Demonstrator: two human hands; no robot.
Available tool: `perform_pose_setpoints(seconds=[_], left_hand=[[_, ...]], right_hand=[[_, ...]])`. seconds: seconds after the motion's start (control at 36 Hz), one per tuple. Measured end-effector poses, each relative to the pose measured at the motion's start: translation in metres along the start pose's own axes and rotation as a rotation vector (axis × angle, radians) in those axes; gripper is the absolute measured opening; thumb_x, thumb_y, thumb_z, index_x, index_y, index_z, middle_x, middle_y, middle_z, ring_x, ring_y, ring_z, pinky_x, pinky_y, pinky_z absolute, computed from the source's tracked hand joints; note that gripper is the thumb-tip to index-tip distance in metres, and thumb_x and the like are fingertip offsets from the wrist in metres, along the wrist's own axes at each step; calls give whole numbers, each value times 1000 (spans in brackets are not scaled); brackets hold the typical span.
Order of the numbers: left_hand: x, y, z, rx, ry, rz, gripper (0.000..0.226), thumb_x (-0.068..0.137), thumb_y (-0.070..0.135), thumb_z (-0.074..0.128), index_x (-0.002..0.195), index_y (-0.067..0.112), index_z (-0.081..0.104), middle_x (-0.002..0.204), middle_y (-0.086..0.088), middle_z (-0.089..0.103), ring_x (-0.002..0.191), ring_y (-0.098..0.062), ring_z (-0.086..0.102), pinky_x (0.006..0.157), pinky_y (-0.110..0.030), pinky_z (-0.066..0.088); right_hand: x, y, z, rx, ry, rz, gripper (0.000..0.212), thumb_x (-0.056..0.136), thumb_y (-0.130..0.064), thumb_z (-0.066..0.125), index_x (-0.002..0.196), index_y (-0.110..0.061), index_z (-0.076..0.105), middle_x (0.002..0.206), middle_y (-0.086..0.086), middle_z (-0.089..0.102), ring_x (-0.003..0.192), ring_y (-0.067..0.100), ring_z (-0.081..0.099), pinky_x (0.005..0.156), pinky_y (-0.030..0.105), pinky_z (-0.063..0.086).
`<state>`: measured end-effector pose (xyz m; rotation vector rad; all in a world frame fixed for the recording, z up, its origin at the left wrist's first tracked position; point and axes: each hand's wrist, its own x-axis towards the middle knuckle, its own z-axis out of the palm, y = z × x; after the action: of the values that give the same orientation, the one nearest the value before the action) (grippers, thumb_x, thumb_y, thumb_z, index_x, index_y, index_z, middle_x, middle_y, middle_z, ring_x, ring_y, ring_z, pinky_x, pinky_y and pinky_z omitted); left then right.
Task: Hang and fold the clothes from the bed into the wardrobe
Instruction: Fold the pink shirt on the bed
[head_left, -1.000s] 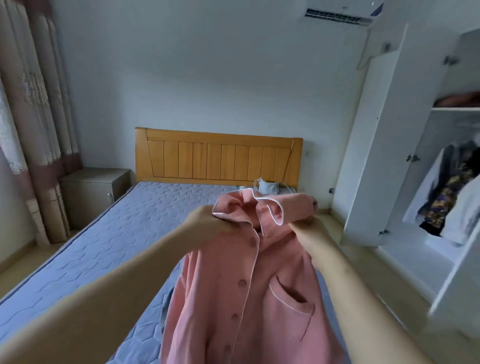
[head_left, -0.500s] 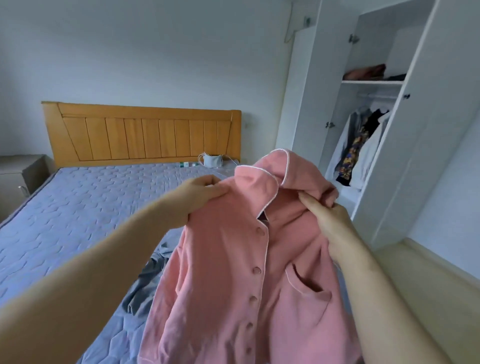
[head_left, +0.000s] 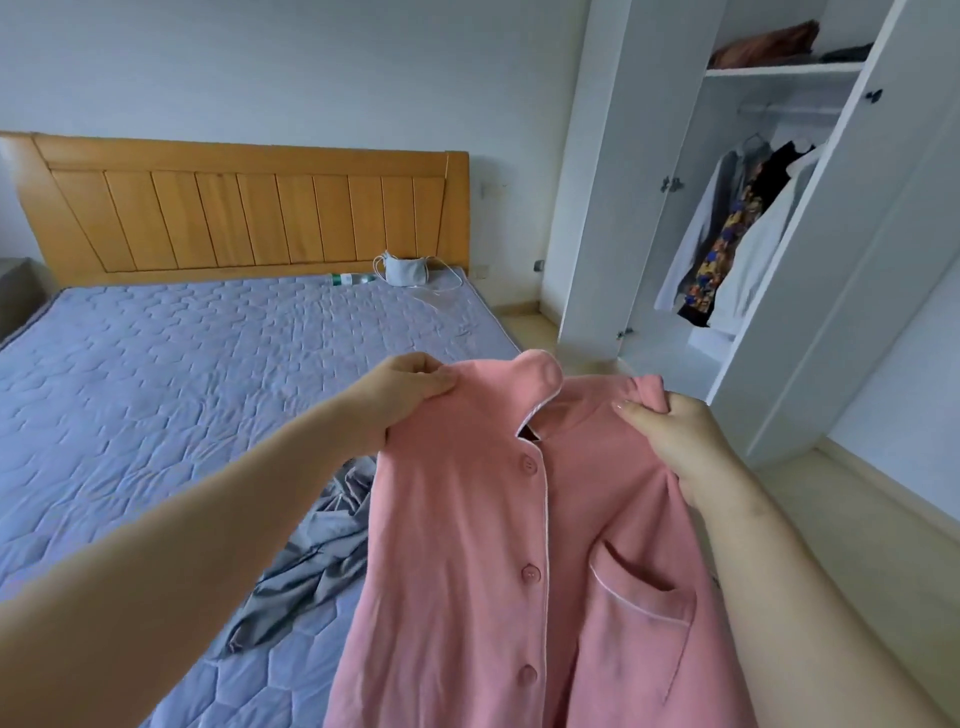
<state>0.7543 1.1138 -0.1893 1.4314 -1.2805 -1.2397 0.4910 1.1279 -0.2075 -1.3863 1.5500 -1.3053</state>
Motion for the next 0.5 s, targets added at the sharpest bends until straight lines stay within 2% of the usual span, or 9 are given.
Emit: perform_pose_setpoints(seconds=[0.08, 0.17, 0.19, 0.25, 0.31, 0.33, 0.39, 0.44, 0.5], left_hand=[[78, -10, 35, 18, 101, -13, 18, 88, 22, 63, 71, 22, 59, 69, 0, 61, 58, -12, 56, 51, -22, 45], [158, -17, 68, 73, 238, 10, 4, 90, 20, 60, 90, 20, 64, 74, 0, 58, 54, -13, 50, 39, -15, 38], [186, -22, 78, 96, 262, 36, 17, 91, 14, 57, 106, 16, 62, 80, 0, 59, 57, -13, 50, 37, -14, 36], [232, -35, 93, 117, 232, 20, 49, 90, -2, 52, 136, 13, 42, 111, -3, 58, 73, -12, 54, 41, -14, 38], [262, -55, 104, 195, 219, -42, 69, 89, -6, 52, 147, 16, 22, 118, 0, 47, 68, -9, 56, 40, -11, 35], [271, -67, 108, 266, 212, -90, 72, 89, -4, 53, 148, 17, 19, 120, -1, 47, 66, -14, 56, 39, -11, 34], [282, -96, 116, 434, 178, -182, 68, 90, 1, 53, 147, 19, 22, 136, -10, 43, 62, -21, 50, 41, -14, 32], [286, -128, 119, 530, 164, -263, 59, 90, 2, 53, 143, 17, 31, 136, -17, 44, 55, -20, 43, 39, -15, 32], [284, -157, 117, 545, 148, -344, 50, 89, 0, 53, 137, 10, 42, 132, -22, 48, 54, -16, 48, 43, -14, 36]], right_hand=[[72, 33, 5, -39, 24, 4, 11, 88, -14, 62, 96, -8, 68, 84, 1, 61, 84, 16, 54, 73, 20, 40], [153, 63, 11, -79, 103, -10, 19, 93, -22, 56, 97, -7, 68, 82, 3, 60, 84, 20, 54, 56, 16, 31], [180, 70, 14, -93, 121, 6, 25, 95, -24, 53, 104, -6, 66, 87, 6, 60, 88, 24, 56, 59, 17, 31], [231, 88, 21, -114, 86, 80, 30, 97, -26, 47, 118, -8, 57, 101, 5, 55, 99, 23, 54, 72, 20, 35], [272, 112, 32, -91, 20, 184, 48, 97, -32, 47, 139, -12, 37, 129, 6, 48, 120, 22, 47, 98, 30, 37], [285, 125, 37, -109, -21, 234, 60, 96, -35, 47, 147, -15, 23, 145, 6, 37, 131, 22, 39, 108, 36, 32], [298, 157, 49, -175, -122, 291, 65, 96, -32, 46, 150, -20, 12, 154, 7, 24, 138, 25, 31, 113, 41, 27], [295, 188, 59, -214, -199, 324, 64, 91, -24, 48, 149, -20, 20, 151, 7, 32, 135, 25, 36, 111, 39, 29], [284, 218, 69, -268, -249, 339, 59, 86, -27, 50, 142, -19, 35, 140, 7, 46, 123, 27, 48, 105, 36, 36]])
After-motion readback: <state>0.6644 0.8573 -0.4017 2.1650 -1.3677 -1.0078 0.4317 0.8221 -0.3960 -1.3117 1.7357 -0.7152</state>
